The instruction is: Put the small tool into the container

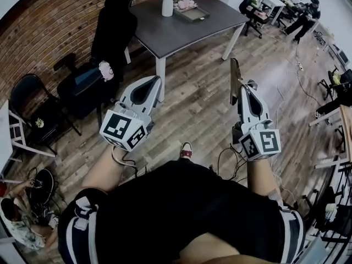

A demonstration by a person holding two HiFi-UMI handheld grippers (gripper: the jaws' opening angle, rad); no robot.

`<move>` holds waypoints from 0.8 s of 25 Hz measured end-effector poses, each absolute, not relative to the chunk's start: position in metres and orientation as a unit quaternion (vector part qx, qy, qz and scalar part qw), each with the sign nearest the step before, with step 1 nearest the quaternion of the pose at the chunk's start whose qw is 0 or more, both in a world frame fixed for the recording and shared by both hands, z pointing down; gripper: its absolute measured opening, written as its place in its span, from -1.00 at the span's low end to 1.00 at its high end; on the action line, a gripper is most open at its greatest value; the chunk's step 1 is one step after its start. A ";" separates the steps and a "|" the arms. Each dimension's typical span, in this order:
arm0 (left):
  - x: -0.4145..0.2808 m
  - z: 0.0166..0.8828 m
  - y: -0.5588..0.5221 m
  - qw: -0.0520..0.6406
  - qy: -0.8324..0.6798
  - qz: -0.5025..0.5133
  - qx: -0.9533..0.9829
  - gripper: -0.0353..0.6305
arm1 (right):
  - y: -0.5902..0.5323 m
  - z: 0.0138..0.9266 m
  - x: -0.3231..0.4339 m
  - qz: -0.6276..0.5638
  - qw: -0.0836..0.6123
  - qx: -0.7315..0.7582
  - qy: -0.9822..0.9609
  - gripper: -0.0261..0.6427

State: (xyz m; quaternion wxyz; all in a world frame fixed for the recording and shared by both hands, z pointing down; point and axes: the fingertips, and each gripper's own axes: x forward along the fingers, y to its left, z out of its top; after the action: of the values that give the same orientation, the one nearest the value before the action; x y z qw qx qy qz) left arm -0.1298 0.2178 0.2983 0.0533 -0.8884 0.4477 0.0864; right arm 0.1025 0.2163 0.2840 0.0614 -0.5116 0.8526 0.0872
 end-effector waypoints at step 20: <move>-0.067 0.284 0.069 0.067 0.452 0.077 -0.886 -0.87 | 0.059 0.281 0.154 0.074 0.081 -0.488 0.866 -0.91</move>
State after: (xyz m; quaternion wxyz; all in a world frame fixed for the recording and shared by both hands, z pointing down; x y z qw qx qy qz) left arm -0.0668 0.0691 0.2840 0.0671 -0.8860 0.4522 0.0769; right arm 0.1541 0.0589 0.2807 0.0810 -0.4877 0.8660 0.0742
